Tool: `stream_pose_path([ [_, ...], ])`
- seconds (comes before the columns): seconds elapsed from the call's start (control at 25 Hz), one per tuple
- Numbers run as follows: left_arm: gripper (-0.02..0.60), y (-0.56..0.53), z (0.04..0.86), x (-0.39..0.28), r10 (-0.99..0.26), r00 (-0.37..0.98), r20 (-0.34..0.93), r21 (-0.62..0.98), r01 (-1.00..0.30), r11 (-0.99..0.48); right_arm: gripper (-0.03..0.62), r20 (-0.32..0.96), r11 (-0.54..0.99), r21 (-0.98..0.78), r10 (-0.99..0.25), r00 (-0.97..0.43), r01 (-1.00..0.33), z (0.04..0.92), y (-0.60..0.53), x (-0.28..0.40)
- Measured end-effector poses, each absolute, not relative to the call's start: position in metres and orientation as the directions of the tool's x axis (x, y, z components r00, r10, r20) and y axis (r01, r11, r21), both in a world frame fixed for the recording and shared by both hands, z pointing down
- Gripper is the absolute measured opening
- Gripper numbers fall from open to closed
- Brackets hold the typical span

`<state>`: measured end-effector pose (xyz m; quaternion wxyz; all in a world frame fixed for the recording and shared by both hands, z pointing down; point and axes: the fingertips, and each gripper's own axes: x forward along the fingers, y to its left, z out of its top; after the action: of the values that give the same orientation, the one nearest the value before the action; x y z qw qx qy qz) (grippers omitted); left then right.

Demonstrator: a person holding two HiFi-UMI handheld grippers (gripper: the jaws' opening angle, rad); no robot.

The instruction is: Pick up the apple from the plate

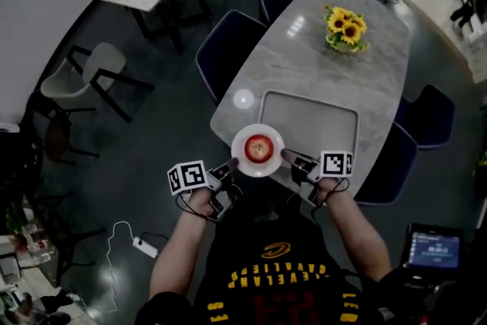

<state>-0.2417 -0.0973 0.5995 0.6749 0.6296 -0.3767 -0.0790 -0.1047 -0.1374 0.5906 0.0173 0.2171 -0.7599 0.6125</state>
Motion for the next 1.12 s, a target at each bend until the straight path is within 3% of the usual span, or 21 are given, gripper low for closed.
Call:
stream_pose_path([
  [0.12, 0.02, -0.115, 0.595, -0.27, -0.559, 0.724, 0.405, 0.91, -0.379, 0.168, 0.028, 0.272, 0.179, -0.921, -0.342, -0.899, -0.347, 0.585, -0.151, -0.133],
  [0.44, 0.021, -0.142, 0.588, -0.323, -0.55, 0.74, 0.387, 0.918, -0.366, 0.154, 0.028, 0.393, 0.041, -0.896, -0.391, -0.832, -0.443, 0.586, -0.165, -0.173],
  [0.64, 0.021, -0.149, 0.581, -0.337, -0.57, 0.729, 0.379, 0.92, -0.361, 0.151, 0.028, 0.226, 0.186, -0.932, -0.376, -0.898, -0.312, 0.56, -0.183, -0.207],
  [1.12, 0.021, -0.158, 0.565, -0.353, -0.591, 0.718, 0.366, 0.915, -0.392, 0.09, 0.028, 0.257, 0.199, -0.916, -0.371, -0.892, -0.347, 0.557, -0.192, -0.214],
])
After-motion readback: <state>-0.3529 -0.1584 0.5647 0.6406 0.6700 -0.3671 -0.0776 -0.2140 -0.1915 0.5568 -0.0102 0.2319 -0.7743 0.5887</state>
